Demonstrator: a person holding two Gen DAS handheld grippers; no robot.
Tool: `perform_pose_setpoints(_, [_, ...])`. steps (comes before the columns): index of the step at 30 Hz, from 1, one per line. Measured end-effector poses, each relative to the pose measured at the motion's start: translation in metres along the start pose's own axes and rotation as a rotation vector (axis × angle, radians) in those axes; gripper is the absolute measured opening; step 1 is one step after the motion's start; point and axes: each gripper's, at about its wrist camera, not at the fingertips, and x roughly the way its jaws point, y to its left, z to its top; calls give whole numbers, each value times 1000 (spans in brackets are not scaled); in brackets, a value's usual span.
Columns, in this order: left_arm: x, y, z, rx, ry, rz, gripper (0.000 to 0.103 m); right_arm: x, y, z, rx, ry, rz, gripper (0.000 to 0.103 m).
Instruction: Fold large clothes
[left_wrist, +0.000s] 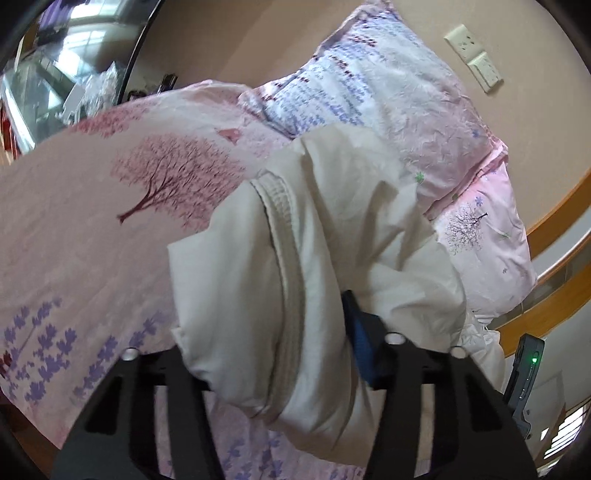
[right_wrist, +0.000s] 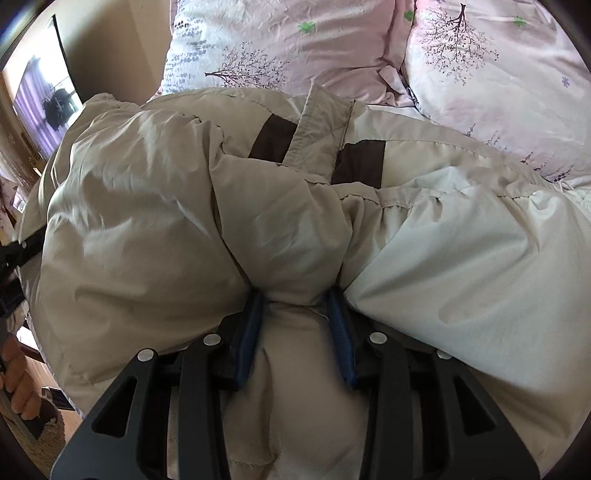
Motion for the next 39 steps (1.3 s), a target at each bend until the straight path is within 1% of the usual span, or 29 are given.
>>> perform_pose_setpoints(1, [-2, -3, 1, 11, -7, -2, 38, 0, -1, 0, 0, -1, 1, 39])
perform_pose_setpoints(3, [-8, -13, 5, 39, -25, -22, 33, 0, -2, -1, 7, -2, 5, 39])
perform_pose_setpoints(5, [-15, -24, 7, 75, -48, -45, 30, 0, -3, -1, 14, -2, 10, 39])
perform_pose_setpoints(10, [-36, -61, 4, 200, -125, -121, 28, 2, -3, -2, 21, -2, 6, 39])
perform_pose_setpoints(11, [-43, -72, 2, 237, -144, -155, 28, 2, -3, -2, 21, -3, 5, 39])
perform_pose_setpoints(14, [-54, -97, -5, 311, -166, -220, 28, 3, -3, -1, 12, -1, -2, 39])
perform_pose_setpoints(16, [-59, -112, -9, 355, -180, -221, 28, 1, -5, 1, 9, 9, 7, 39])
perform_pose_setpoints(17, [-60, -115, -9, 365, -183, -222, 28, -2, -8, 3, 17, 25, 15, 38])
perform_pose_setpoints(18, [-62, -120, -10, 378, -187, -226, 28, -9, -13, 5, 44, 33, 35, 34])
perform_pose_setpoints(19, [-63, -123, -11, 386, -186, -231, 28, -19, -20, 7, 81, 12, 68, 31])
perform_pose_setpoints(20, [-64, -127, -12, 394, -186, -236, 28, -27, -24, 10, 99, -15, 82, 28])
perform_pose_setpoints(22, [-64, -131, -14, 409, -187, -239, 28, -45, -28, 18, 108, -79, 73, 25])
perform_pose_setpoints(23, [-64, -135, -15, 417, -188, -240, 28, -45, -27, 22, 100, -84, 66, 21])
perform_pose_setpoints(24, [-64, -137, -15, 421, -188, -243, 29, -40, -24, 27, 88, -65, 57, 15])
perform_pose_setpoints(25, [-64, -138, -16, 425, -187, -247, 29, -33, -22, 30, 80, -36, 56, 13])
perform_pose_setpoints(26, [-64, -141, -17, 430, -185, -253, 29, -16, -19, 34, 72, 29, 60, 9])
perform_pose_setpoints(27, [-65, -144, -18, 438, -184, -257, 29, -1, -16, 35, 67, 77, 64, 6])
perform_pose_setpoints(28, [-64, -147, -20, 446, -181, -261, 29, 12, -13, 34, 62, 110, 58, 6])
perform_pose_setpoints(30, [-62, -153, -25, 461, -171, -272, 29, 21, -5, 35, 28, 112, 16, 5])
perform_pose_setpoints(32, [-62, -159, -29, 474, -175, -276, 30, 25, -1, 38, 21, 129, 9, 5])
perform_pose_setpoints(34, [-61, -164, -30, 473, -172, -291, 30, 25, -5, 38, 35, 139, 41, 5])
perform_pose_setpoints(35, [-62, -165, -30, 474, -172, -296, 30, 22, -11, 37, 50, 135, 75, 6])
perform_pose_setpoints(37, [-63, -170, -34, 484, -171, -309, 30, 9, -23, 27, 80, 103, 121, 6])
perform_pose_setpoints(39, [-64, -176, -38, 496, -170, -317, 31, -6, -27, 17, 86, 70, 135, 6])
